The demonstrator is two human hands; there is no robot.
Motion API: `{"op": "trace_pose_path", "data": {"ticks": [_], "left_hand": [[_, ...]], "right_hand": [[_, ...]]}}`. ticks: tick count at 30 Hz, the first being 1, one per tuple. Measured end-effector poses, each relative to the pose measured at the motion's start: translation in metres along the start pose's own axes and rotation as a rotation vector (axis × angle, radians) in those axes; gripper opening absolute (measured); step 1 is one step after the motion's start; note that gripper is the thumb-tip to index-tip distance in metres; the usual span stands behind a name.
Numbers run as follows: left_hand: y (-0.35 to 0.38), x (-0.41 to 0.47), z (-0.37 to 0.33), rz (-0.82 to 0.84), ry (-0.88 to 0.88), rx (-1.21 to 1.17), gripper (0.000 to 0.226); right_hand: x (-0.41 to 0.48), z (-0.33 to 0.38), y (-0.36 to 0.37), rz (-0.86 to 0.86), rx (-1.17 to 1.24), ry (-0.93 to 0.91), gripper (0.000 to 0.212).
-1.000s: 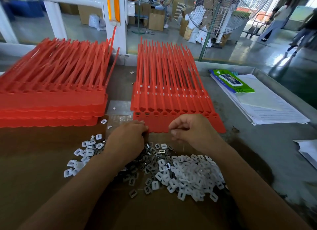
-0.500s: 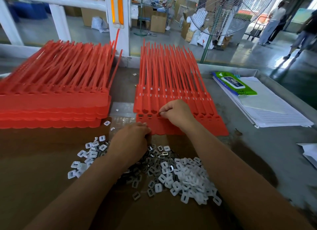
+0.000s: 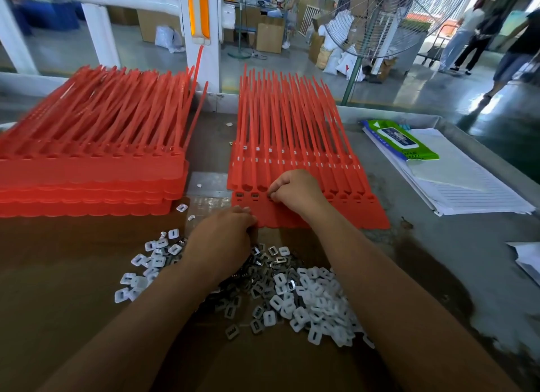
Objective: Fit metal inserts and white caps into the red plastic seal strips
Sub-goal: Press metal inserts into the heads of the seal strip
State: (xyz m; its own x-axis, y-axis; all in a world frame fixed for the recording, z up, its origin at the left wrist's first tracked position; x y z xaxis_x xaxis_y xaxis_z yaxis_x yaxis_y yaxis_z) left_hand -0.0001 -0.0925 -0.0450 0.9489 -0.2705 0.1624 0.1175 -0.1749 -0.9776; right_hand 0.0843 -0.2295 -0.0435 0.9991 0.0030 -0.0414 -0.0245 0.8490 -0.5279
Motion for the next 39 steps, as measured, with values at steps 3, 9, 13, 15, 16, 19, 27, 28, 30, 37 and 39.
{"op": "trace_pose_path", "data": {"ticks": [3,9,13,15,16,19,27,28,30,37,39], "left_hand": [[0.0,0.0,0.0,-0.002,0.0,-0.01,0.038],[0.0,0.0,0.0,-0.004,-0.003,-0.01,0.038],[0.0,0.001,-0.001,-0.001,0.003,-0.009,0.039],[-0.001,0.001,-0.001,-0.002,0.003,-0.008,0.04],[-0.001,0.0,-0.001,-0.004,0.002,-0.008,0.04],[-0.001,0.0,-0.001,-0.008,0.002,-0.011,0.038],[0.001,0.0,0.0,-0.005,0.0,-0.008,0.037],[0.001,0.0,0.0,-0.003,-0.002,-0.009,0.038],[0.002,0.001,0.0,0.004,-0.007,-0.005,0.041],[0.004,0.003,0.0,0.035,-0.025,0.012,0.042],[0.004,0.003,0.0,0.032,-0.024,0.01,0.042]], "right_hand": [[0.0,-0.001,0.0,-0.034,0.04,0.023,0.029],[0.001,0.004,-0.003,-0.012,0.018,0.033,0.012],[0.002,0.001,-0.004,0.037,0.034,0.06,0.017],[0.0,0.001,-0.006,0.051,0.058,0.063,0.016],[-0.002,0.002,-0.008,0.062,0.077,0.062,0.015],[-0.013,0.007,-0.017,0.09,0.167,0.047,0.009],[-0.077,0.024,-0.027,0.342,-0.103,-0.127,0.004],[-0.084,0.024,-0.025,0.382,-0.134,-0.127,0.003],[-0.094,0.025,-0.022,0.428,-0.2,-0.159,0.006],[-0.103,0.022,-0.012,0.476,-0.307,-0.163,0.019],[-0.102,0.022,-0.011,0.473,-0.306,-0.167,0.017]]}}
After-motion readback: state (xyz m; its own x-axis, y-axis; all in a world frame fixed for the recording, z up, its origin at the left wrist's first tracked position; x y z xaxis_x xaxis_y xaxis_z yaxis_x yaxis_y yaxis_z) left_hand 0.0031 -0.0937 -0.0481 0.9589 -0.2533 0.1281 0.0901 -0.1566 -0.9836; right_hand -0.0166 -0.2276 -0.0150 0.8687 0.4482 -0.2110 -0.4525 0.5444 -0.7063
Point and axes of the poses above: each hand's wrist, its own x-axis towards the middle knuckle, its own y-axis out of the palm, z = x × y, the point moved 2 cm from there along x, towards the middle knuckle, and after that the axes turned 14 degrees about x, right-handed, at the moved point
